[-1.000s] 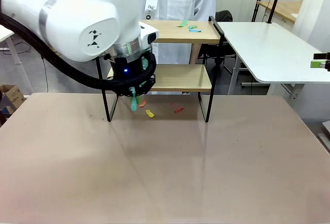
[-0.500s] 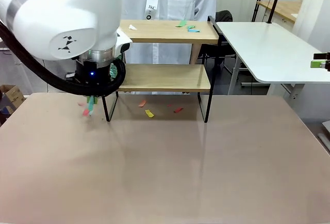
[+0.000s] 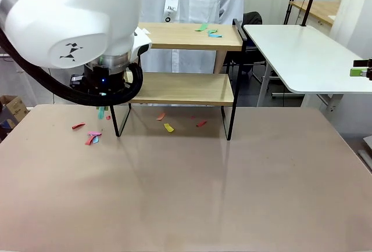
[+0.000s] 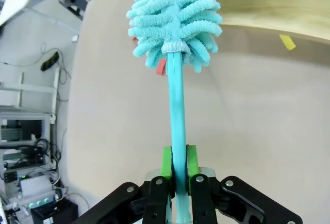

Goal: Clean the shelf.
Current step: Clean the specific section of the Shelf indicated by the human with the Duster.

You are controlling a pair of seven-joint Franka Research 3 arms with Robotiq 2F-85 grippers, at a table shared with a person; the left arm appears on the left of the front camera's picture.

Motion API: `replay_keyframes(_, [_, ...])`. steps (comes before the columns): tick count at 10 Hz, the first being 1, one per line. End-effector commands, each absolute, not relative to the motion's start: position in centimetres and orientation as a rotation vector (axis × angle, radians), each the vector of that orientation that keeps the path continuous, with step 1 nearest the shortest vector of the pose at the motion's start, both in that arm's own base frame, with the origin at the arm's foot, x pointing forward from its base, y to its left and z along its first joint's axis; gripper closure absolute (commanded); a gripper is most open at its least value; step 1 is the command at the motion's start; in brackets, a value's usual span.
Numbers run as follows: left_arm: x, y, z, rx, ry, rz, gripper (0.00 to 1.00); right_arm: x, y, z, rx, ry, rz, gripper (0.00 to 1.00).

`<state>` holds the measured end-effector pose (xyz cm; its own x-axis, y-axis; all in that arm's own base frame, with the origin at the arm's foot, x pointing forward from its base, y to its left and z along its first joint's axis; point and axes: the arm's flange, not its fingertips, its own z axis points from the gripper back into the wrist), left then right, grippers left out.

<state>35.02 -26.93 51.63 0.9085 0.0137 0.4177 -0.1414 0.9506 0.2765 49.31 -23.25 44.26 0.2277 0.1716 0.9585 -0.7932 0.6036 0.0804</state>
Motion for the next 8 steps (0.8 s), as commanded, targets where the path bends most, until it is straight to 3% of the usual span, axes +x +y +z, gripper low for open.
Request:
replay_keyframes(1, [34.6, -27.0, 52.3, 0.304, -0.443, 0.081, 0.87, 49.3, -23.1, 44.5, 0.646, -1.155, 0.74, 0.0])
replay_keyframes(8, [33.3, -20.9, 54.7, -0.151, -0.383, -0.367, 0.87, 49.3, -23.1, 44.5, 0.646, -1.155, 0.74, 0.0])
